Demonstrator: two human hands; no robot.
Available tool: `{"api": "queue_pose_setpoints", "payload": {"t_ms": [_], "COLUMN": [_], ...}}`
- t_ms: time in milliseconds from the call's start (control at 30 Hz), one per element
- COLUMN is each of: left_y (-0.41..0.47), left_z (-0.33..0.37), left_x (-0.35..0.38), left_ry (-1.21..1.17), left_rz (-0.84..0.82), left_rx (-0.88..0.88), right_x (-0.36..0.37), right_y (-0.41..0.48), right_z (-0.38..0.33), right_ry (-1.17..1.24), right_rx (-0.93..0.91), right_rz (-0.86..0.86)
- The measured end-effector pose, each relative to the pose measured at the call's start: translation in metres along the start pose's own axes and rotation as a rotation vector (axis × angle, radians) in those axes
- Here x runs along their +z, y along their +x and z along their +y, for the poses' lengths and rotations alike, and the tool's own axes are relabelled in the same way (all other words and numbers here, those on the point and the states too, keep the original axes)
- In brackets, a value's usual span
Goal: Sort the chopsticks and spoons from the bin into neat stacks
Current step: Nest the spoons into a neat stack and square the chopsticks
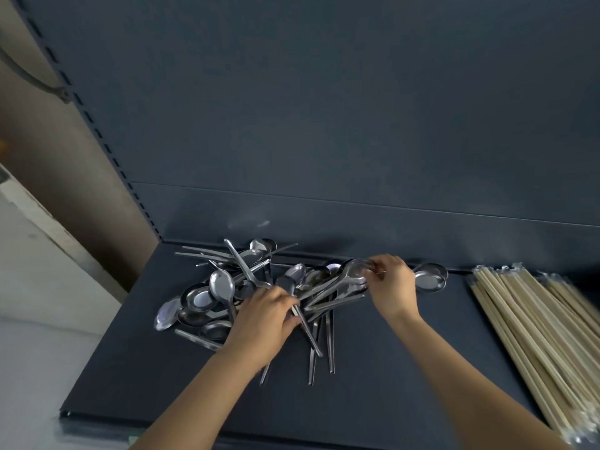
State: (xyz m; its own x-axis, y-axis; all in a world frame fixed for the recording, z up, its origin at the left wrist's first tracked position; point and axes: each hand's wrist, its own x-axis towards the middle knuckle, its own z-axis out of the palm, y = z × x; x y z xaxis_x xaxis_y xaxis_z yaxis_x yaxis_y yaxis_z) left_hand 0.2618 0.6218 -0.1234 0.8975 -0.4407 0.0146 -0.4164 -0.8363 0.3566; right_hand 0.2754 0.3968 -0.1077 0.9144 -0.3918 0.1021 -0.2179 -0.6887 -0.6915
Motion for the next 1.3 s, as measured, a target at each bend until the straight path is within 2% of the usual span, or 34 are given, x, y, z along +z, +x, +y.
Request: {"api": "queue_pose_setpoints", "payload": {"t_ms": [200,400,633,867,967,1033,1133,1300], "left_y": [0.011,0.025,0.037,0.029,0.018,0.01,-0.005,-0.028], "left_z": [0.01,0.023,0.042,0.047,0.029,0.012,-0.007,-0.025], "left_x": [0.0,-0.005,-0.018,-0.042,-0.045,-0.045,-0.047,-0.043], "left_ry": [0.018,-0.022,-0.335,-0.593,-0.52,-0.552,-0.696,-0.87], "left_rz": [-0.002,0.055,0.112,0.034,0.057,0.102,0.163,0.212], "left_rx": [0.023,0.052,0.015,-0.013,-0.106,-0.217,-0.381,-0.499], "right_x": [-0.022,-0.04,-0.065,-0.053,-0.036,-0.021,0.008,0.045], "right_y": [0.0,0.002,-0.005,-0.026,-0.03,-0.034,-0.043,-0.058], "right_z": [-0.001,-0.009,-0.037,-0.075,-0.078,-0.074,-0.059,-0.046], "right_ry": [0.083,0.107,0.166,0.409,0.407,0.357,0.07,-0.265], "right_rx": [-0.002,-0.096,-0.302,-0.298,-0.264,-0.229,-0.229,-0.222], "right_rz": [0.058,0.151,0.186,-0.013,-0.122,-0.217,-0.324,-0.468]}}
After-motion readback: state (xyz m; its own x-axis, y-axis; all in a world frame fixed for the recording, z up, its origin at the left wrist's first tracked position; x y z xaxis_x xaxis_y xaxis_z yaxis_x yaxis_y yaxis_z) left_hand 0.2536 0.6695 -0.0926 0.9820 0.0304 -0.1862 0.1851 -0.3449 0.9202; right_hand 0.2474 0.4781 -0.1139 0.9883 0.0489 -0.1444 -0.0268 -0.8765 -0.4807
